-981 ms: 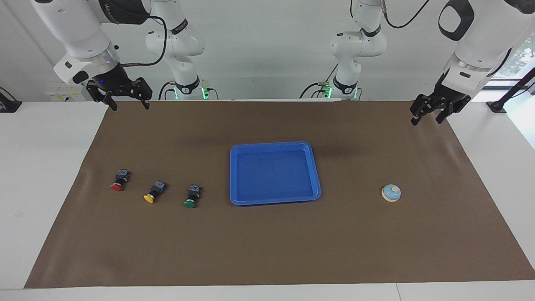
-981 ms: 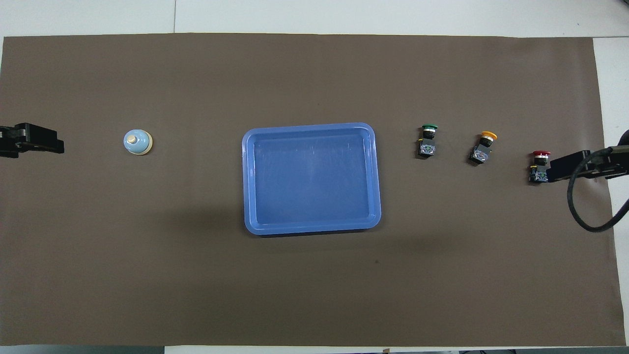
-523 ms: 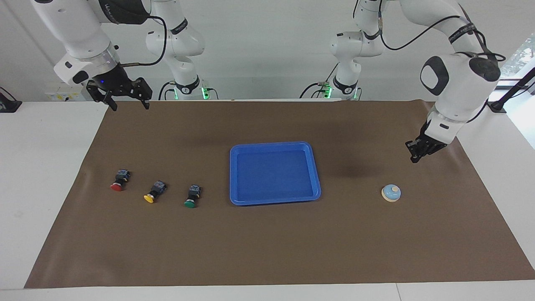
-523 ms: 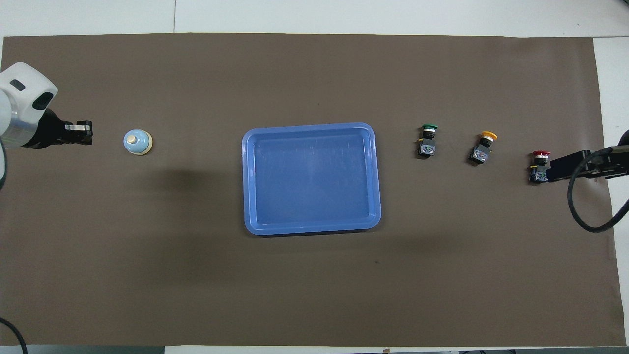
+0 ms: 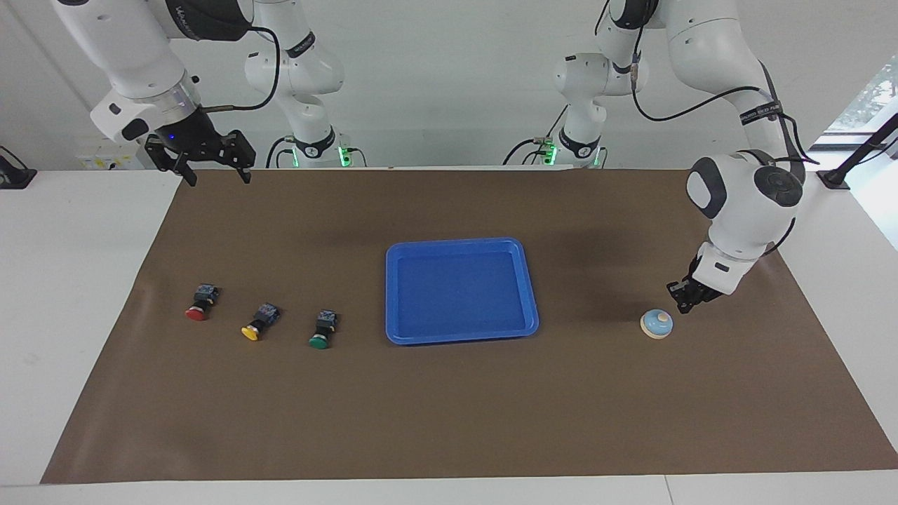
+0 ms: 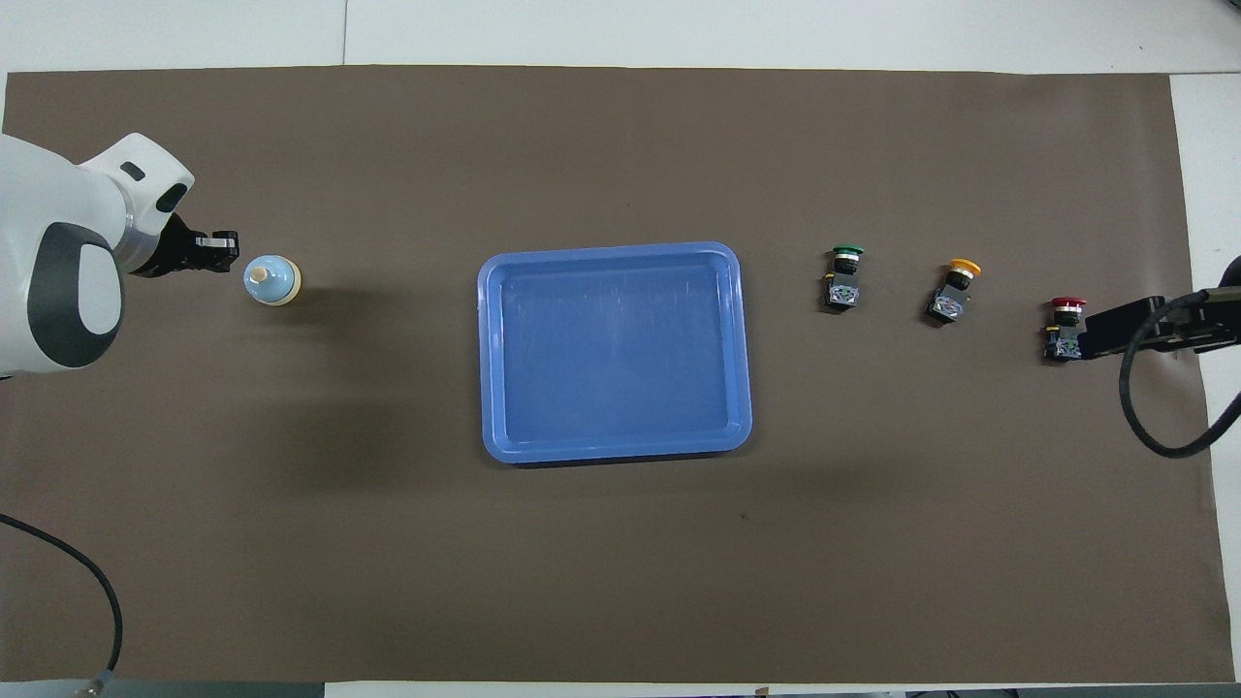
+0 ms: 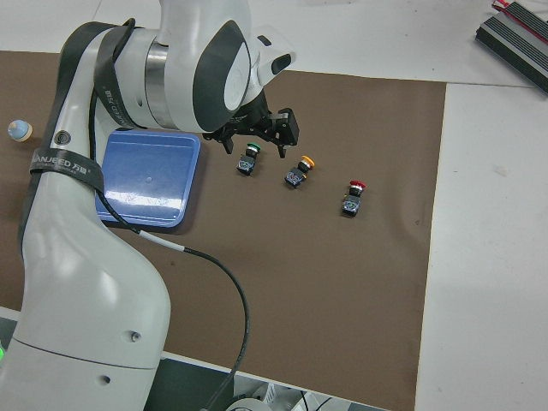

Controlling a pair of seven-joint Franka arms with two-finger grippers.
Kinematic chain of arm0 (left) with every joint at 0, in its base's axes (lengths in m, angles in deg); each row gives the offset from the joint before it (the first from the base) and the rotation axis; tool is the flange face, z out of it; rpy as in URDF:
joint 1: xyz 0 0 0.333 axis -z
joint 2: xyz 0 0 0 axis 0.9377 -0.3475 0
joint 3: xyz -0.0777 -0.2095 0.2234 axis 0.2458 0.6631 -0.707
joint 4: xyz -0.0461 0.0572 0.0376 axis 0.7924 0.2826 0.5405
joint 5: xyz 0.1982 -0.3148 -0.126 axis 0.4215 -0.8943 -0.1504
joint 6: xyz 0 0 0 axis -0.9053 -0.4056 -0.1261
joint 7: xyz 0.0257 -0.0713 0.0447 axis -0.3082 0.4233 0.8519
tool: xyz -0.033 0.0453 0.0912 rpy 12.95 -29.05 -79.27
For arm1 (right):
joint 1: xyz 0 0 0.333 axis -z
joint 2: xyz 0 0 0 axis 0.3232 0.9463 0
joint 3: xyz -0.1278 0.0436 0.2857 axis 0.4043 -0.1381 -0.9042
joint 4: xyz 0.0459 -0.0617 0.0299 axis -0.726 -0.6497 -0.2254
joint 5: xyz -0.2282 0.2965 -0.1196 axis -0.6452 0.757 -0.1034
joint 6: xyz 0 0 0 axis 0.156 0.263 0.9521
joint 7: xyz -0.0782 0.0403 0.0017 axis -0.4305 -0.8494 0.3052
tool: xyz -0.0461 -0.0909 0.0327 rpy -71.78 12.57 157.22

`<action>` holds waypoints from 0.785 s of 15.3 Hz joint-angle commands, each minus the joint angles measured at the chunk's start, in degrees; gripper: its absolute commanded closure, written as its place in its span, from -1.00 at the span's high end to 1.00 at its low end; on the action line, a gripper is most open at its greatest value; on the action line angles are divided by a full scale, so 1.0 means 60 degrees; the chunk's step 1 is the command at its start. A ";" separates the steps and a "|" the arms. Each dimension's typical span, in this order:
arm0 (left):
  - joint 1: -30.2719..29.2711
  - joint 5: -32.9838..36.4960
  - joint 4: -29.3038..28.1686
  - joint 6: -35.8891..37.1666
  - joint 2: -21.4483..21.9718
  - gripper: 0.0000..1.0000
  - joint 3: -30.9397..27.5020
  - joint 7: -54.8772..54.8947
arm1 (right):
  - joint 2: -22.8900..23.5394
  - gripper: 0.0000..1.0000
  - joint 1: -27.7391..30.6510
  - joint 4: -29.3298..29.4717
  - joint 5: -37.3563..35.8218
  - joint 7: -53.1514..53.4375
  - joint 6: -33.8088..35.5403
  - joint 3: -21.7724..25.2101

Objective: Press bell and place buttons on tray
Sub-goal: 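Press down on the white bell with the left gripper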

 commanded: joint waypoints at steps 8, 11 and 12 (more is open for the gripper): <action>0.0258 0.0207 0.0050 -0.0619 -0.0544 -1.00 -0.0017 -0.0186 | -0.0099 1.00 0.0172 -0.0080 -0.0002 -0.0192 0.0033 -0.0111; 0.0289 0.0207 -0.0154 -0.0926 -0.0632 -1.00 -0.0031 -0.0186 | -0.0099 1.00 0.0172 -0.0080 -0.0002 -0.0192 0.0033 -0.0111; 0.0289 0.0207 -0.0300 -0.1217 -0.0632 -1.00 -0.0032 -0.0186 | -0.0099 1.00 0.0172 -0.0080 -0.0002 -0.0192 0.0033 -0.0111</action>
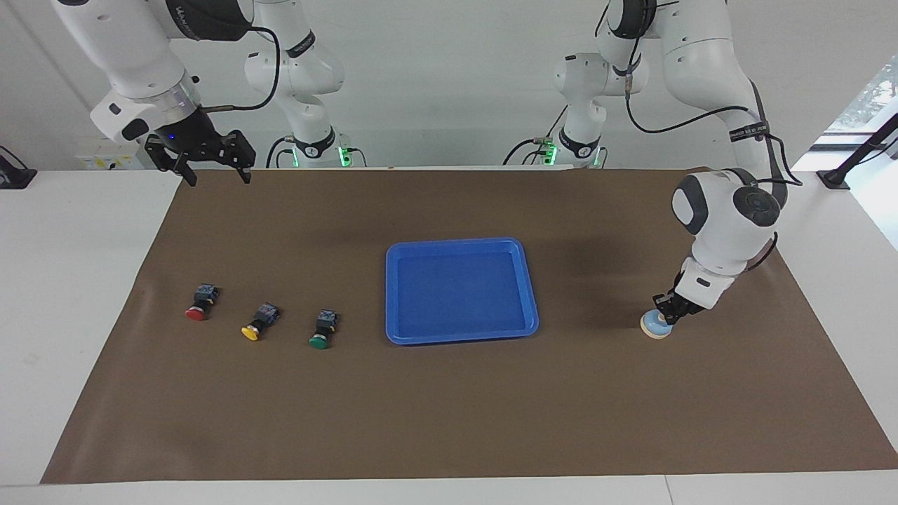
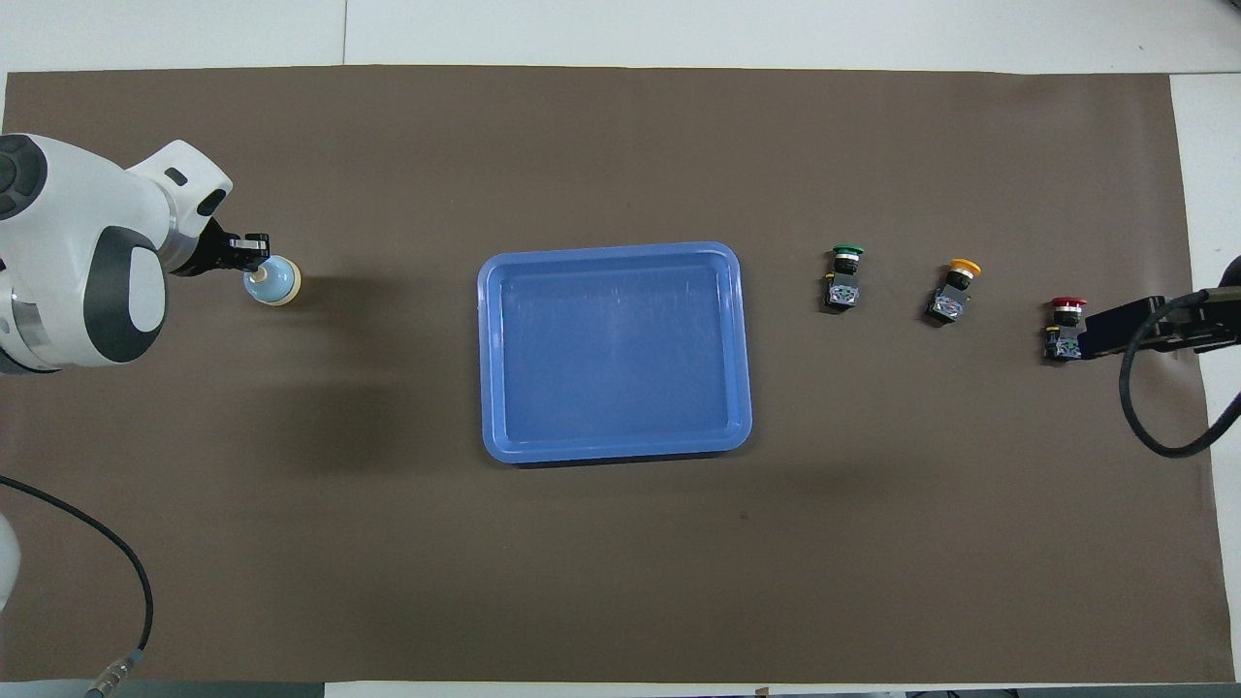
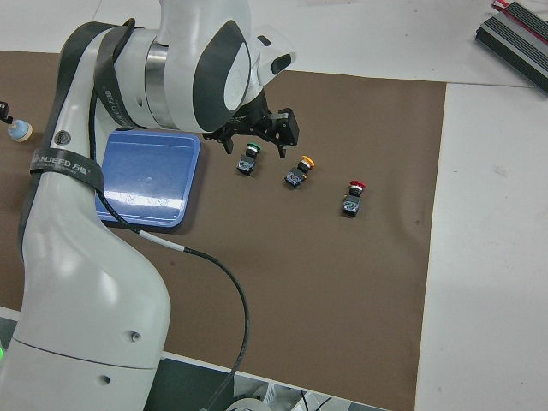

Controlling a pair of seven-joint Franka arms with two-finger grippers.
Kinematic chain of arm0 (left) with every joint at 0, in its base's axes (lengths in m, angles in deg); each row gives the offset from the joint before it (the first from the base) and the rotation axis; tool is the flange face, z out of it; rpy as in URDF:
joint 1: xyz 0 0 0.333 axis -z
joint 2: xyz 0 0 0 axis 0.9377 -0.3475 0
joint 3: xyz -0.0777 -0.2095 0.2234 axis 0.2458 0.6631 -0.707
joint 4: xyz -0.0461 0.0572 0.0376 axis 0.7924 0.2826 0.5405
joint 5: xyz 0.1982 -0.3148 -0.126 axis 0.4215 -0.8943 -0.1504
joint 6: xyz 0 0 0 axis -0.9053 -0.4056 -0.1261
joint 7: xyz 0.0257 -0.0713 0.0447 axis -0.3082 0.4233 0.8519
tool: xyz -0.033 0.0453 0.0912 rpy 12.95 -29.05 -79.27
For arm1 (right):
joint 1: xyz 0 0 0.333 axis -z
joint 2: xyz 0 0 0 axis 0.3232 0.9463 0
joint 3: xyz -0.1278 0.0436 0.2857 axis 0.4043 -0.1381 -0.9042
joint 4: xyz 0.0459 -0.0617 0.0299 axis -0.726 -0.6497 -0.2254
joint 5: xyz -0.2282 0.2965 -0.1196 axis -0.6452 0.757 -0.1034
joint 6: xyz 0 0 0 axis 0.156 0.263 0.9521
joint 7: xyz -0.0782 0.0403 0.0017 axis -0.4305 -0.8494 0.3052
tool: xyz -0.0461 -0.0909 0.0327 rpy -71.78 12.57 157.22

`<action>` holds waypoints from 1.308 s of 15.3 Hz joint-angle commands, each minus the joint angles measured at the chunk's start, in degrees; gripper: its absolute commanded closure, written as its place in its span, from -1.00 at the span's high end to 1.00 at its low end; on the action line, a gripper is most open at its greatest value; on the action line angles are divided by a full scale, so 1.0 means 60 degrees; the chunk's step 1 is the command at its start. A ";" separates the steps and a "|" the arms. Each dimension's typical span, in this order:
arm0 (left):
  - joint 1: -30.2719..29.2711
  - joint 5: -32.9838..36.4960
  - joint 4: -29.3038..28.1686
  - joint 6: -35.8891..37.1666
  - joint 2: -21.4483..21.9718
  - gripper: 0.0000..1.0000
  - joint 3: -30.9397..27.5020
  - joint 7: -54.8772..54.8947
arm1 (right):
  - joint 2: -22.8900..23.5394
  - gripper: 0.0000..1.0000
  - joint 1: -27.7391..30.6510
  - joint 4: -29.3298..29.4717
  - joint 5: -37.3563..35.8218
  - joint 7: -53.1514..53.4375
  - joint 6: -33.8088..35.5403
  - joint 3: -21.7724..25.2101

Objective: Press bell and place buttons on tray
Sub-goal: 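Press down on the white bell with the left gripper, then lift the left gripper off the bell and draw it back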

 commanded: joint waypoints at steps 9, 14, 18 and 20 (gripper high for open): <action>-0.0083 0.0192 0.0515 0.1578 0.0688 -1.00 -0.0150 -0.0056 | -0.0099 1.00 0.0172 -0.0080 -0.0002 -0.0192 0.0033 -0.0111; -0.0141 0.0192 0.0590 0.3252 0.2270 -0.10 -0.0150 -0.0056 | -0.0099 1.00 0.0172 -0.0080 -0.0002 -0.0192 0.0033 -0.0111; -0.0141 0.0192 0.0589 0.4525 0.3720 1.00 -0.0150 -0.0129 | -0.0099 1.00 0.0172 -0.0080 -0.0002 -0.0192 0.0033 -0.0111; -0.0141 0.0192 0.0589 0.5171 0.4380 1.00 -0.0150 -0.0144 | -0.0099 1.00 0.0172 -0.0080 -0.0002 -0.0192 0.0033 -0.0111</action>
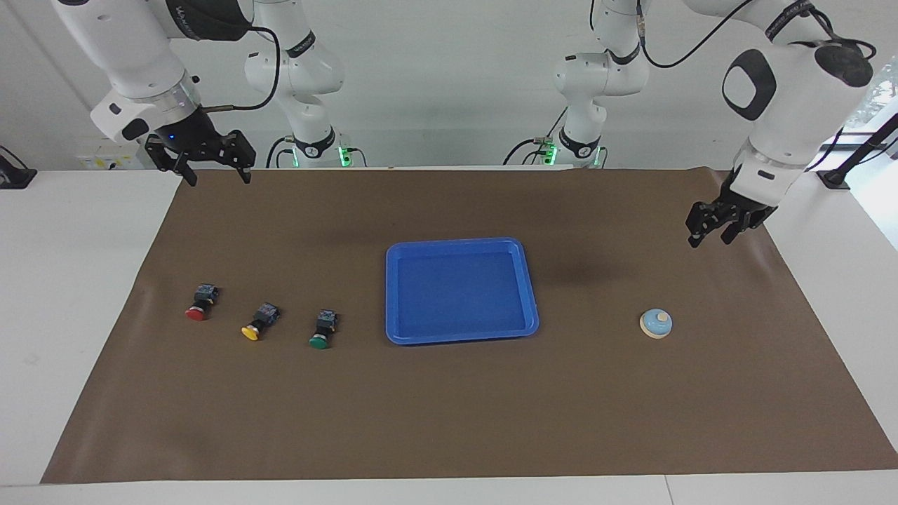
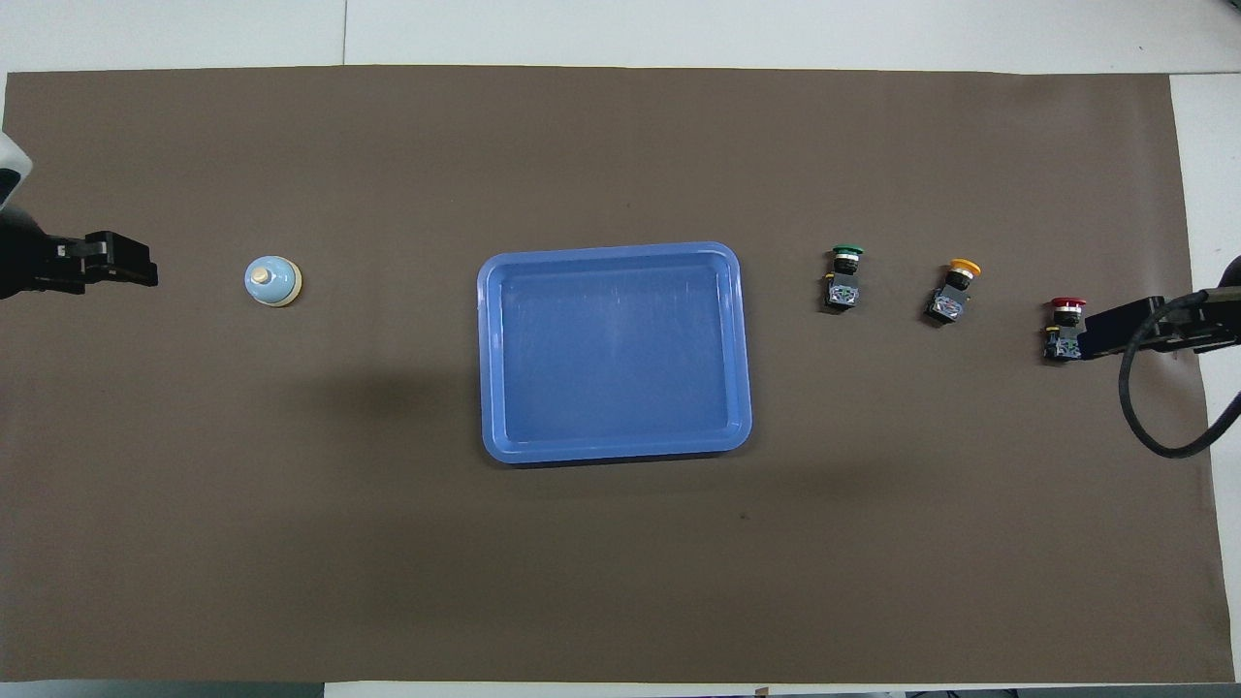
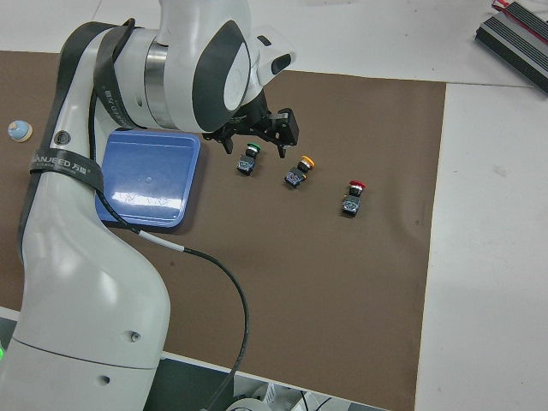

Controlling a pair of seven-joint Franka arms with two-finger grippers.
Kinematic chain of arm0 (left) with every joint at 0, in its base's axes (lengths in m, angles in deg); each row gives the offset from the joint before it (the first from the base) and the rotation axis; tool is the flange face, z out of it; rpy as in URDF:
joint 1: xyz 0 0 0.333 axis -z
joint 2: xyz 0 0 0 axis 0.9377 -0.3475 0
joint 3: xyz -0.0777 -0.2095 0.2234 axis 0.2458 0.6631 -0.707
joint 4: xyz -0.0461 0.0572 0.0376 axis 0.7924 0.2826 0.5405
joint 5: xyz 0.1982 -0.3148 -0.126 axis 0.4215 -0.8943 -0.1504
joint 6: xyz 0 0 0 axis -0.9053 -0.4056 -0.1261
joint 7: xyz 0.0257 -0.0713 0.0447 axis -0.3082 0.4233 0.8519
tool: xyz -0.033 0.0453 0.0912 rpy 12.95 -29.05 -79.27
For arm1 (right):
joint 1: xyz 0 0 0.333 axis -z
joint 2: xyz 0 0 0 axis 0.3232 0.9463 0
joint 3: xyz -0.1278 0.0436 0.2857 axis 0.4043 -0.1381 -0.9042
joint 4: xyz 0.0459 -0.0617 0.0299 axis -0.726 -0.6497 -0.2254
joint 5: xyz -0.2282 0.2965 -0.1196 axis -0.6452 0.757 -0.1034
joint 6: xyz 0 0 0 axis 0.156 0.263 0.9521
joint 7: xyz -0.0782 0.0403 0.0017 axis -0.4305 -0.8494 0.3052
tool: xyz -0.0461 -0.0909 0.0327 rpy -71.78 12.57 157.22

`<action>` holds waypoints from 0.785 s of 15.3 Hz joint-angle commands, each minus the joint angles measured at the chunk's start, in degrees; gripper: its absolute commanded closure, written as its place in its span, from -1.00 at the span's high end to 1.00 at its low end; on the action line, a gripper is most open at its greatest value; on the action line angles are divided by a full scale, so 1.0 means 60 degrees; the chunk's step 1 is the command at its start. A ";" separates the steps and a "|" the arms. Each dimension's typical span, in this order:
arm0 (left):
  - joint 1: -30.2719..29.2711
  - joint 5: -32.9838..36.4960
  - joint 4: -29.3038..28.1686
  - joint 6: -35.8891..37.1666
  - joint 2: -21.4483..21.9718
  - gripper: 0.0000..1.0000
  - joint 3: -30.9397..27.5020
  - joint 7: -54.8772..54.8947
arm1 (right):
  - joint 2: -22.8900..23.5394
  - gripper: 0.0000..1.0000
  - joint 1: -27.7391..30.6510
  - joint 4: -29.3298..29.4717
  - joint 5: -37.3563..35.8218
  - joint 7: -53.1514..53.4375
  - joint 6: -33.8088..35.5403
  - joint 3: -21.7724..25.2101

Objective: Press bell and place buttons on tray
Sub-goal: 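Lift the left gripper off the bell and draw it back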

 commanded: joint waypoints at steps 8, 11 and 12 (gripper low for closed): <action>0.0055 0.0220 0.0607 0.1679 0.0670 1.00 0.0142 -0.0003 | -0.0114 1.00 0.0098 -0.0081 -0.0002 -0.0222 0.0062 -0.0126; 0.0070 0.0191 0.1299 0.2253 0.0243 1.00 0.0142 0.0012 | -0.0100 1.00 0.0157 -0.0081 -0.0002 -0.0236 0.0223 -0.0111; 0.0084 0.0177 0.1285 0.2239 0.0258 1.00 0.0142 0.0027 | -0.0114 1.00 0.0172 -0.0066 -0.0002 -0.0236 0.0223 -0.0111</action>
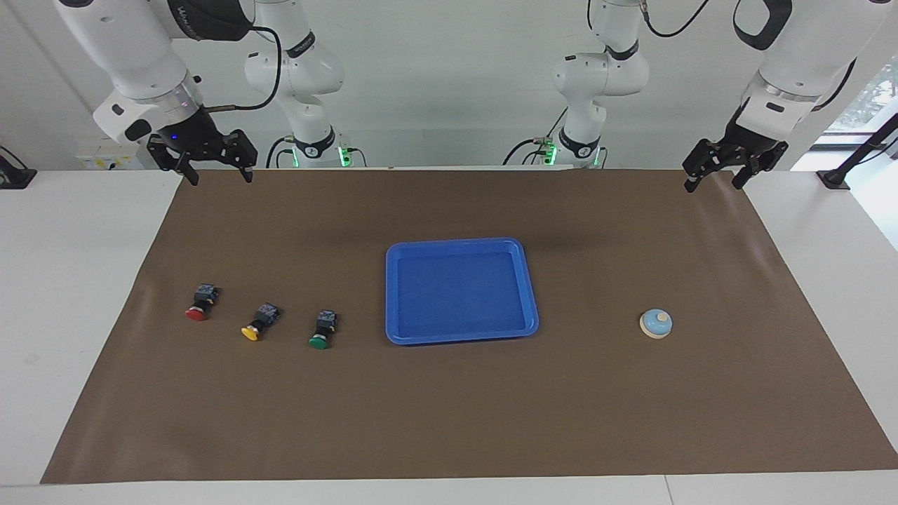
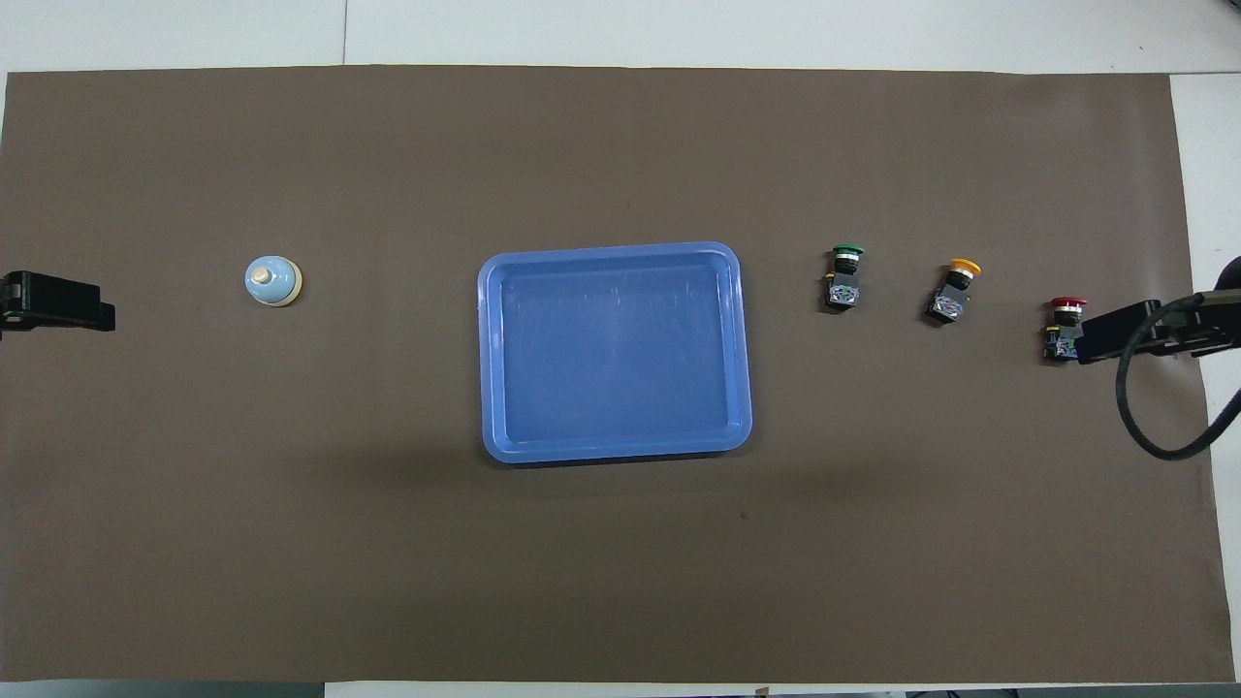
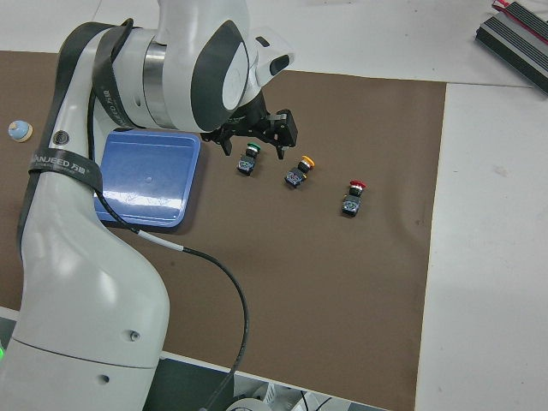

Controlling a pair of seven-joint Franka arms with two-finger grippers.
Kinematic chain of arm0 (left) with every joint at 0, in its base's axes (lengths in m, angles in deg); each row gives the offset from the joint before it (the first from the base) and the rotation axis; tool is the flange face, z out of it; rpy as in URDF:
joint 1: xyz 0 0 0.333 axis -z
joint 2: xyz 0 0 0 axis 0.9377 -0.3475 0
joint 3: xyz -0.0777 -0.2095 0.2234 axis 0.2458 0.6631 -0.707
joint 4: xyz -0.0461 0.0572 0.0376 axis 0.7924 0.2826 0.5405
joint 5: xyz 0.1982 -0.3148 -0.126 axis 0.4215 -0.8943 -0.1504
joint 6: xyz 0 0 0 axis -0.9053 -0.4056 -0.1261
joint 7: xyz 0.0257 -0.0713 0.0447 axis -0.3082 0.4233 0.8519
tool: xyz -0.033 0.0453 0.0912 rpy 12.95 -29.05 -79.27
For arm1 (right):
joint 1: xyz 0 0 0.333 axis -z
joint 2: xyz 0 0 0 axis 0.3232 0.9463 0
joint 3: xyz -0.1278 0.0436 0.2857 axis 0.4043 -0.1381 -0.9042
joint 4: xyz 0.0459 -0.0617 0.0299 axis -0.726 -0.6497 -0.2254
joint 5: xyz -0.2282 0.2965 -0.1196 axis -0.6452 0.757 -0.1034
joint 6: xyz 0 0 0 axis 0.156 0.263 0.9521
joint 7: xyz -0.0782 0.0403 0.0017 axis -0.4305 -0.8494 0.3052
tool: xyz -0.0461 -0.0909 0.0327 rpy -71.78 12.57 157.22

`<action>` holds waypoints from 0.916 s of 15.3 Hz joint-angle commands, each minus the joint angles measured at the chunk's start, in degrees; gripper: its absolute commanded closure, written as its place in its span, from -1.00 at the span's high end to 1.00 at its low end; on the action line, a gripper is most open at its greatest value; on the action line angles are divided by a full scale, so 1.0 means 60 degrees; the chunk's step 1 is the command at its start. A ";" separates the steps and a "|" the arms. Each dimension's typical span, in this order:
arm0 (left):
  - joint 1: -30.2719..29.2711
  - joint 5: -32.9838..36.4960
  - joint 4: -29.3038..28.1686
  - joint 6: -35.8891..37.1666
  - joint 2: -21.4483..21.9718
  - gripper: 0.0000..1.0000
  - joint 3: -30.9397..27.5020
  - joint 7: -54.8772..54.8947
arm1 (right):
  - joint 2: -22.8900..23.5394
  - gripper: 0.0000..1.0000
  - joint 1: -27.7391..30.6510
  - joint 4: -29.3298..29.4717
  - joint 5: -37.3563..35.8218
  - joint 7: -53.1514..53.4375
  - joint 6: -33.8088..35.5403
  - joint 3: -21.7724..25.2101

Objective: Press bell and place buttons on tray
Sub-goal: 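Reach the right gripper to the green-capped button and grasp it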

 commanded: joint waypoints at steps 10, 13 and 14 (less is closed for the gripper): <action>0.0022 0.0088 0.0331 0.0191 -0.0260 1.00 -0.0014 0.0122 | -0.0319 1.00 -0.0530 -0.1512 -0.0001 0.1270 -0.1730 -0.0105; -0.0008 0.0088 0.0199 -0.0014 -0.0231 1.00 -0.0014 0.0136 | 0.0016 1.00 -0.1101 -0.2365 0.0013 0.2339 -0.3298 -0.0105; 0.0007 0.0088 0.0112 -0.0101 -0.0216 1.00 -0.0014 0.0136 | 0.0410 1.00 -0.1205 -0.2366 0.0013 0.2777 -0.3693 -0.0120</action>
